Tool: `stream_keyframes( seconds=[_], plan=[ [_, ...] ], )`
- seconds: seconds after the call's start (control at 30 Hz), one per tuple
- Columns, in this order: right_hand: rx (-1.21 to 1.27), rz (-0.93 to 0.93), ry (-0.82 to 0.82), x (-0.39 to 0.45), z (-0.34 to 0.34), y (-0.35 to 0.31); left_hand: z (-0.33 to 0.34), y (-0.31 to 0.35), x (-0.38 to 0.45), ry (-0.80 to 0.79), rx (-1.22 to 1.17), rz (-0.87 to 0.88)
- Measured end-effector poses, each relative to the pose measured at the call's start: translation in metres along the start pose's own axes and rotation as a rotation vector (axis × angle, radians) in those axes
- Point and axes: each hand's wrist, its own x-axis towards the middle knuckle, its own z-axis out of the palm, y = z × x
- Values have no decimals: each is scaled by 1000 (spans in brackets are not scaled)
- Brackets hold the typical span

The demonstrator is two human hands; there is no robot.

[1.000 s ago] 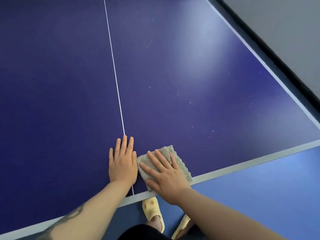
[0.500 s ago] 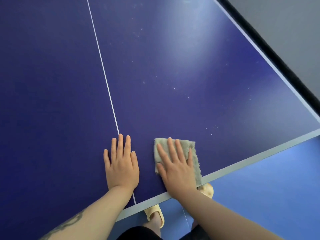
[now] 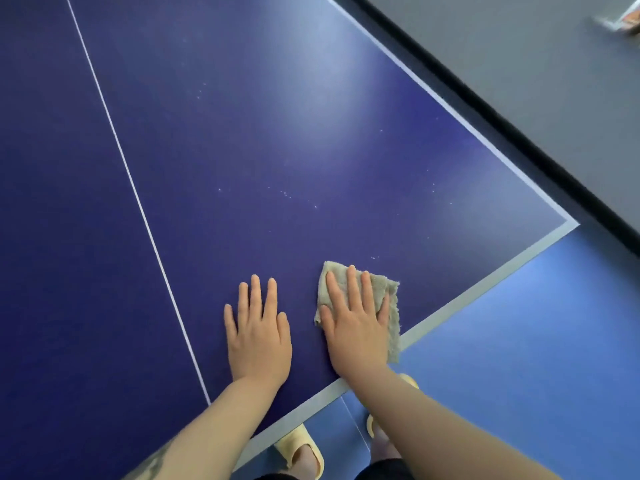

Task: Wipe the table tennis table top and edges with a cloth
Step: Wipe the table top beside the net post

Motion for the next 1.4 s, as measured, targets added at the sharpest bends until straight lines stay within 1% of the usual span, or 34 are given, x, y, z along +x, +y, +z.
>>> stream_keyframes(
  seconds=[0.1, 0.13, 0.17, 0.2, 0.23, 0.27, 0.33, 0.37, 0.4, 0.43, 0.47, 0.57, 0.63, 0.7, 0.73, 0.77, 0.83, 0.87, 0.9, 0.93, 0.97, 1.03, 1.13, 1.17, 1.2, 1.23, 1.27, 1.33, 1.37, 1.4],
  plan=[
    [-22, -158, 13, 16, 2, -7, 5, 16, 2, 22, 12, -28],
    [-28, -201, -12, 27, -1, -3, 7, 17, 3, 23, 21, -26],
    [-33, -216, -17, 38, -5, 6, 8, 18, 3, 33, 29, -25],
    [-33, -188, -11, 49, -8, 18, 8, 19, 3, 41, 37, -29],
    [-16, -103, -7, 58, -12, 34, 9, 21, 3, 49, 45, -30],
    [15, 21, -2, 64, -17, 52, 10, 23, 4, 50, 56, -20],
    [87, 297, 17, 60, -27, 90, 12, 32, 6, 35, 69, 52],
    [127, 406, 21, 51, -29, 105, 13, 39, 8, 23, 68, 97],
    [153, 470, 24, 39, -29, 112, 14, 47, 9, 14, 65, 128],
    [152, 483, 44, 26, -24, 111, 15, 58, 11, 6, 59, 142],
    [130, 440, 81, 12, -18, 103, 15, 68, 12, -2, 53, 144],
    [59, 152, 123, -16, -1, 65, 16, 86, 12, -11, 53, 136],
    [28, 23, 105, -5, 2, 59, 17, 86, 12, 2, 61, 133],
    [-10, -62, 61, 20, -8, 73, 18, 84, 13, 26, 73, 131],
    [-30, -76, 46, 33, -15, 87, 19, 85, 13, 33, 75, 125],
    [-33, -42, 10, 43, -21, 104, 19, 86, 13, 38, 71, 120],
    [32, 132, -2, 47, -29, 141, 21, 87, 11, 41, 71, 110],
    [92, 216, 54, 41, -29, 158, 21, 86, 10, 39, 67, 104],
    [138, 261, 119, 30, -28, 169, 21, 88, 10, 43, 49, 90],
    [153, 263, 175, 19, -24, 171, 23, 91, 10, 56, 20, 62],
    [152, 224, 205, 7, -18, 167, 25, 99, 11, 67, -17, 22],
    [133, 88, 205, -6, -7, 148, 30, 125, 14, 57, -92, -77],
    [68, -148, 75, 15, -13, 137, 32, 170, 19, 19, -201, -282],
    [42, -220, 53, 30, -20, 143, 34, 180, 22, 27, -210, -340],
    [32, -251, 27, 45, -28, 153, 35, 185, 26, 40, -202, -381],
    [46, -221, -13, 60, -36, 168, 38, 189, 27, 57, -188, -407],
    [63, -137, -32, 71, -42, 186, 40, 191, 28, 77, -172, -418],
    [75, 72, -13, 76, -49, 217, 44, 193, 28, 107, -134, -417],
    [76, 120, -2, 70, -50, 224, 45, 194, 28, 114, -119, -417],
    [73, 128, 12, 60, -48, 225, 46, 194, 29, 119, -107, -417]
  ],
)
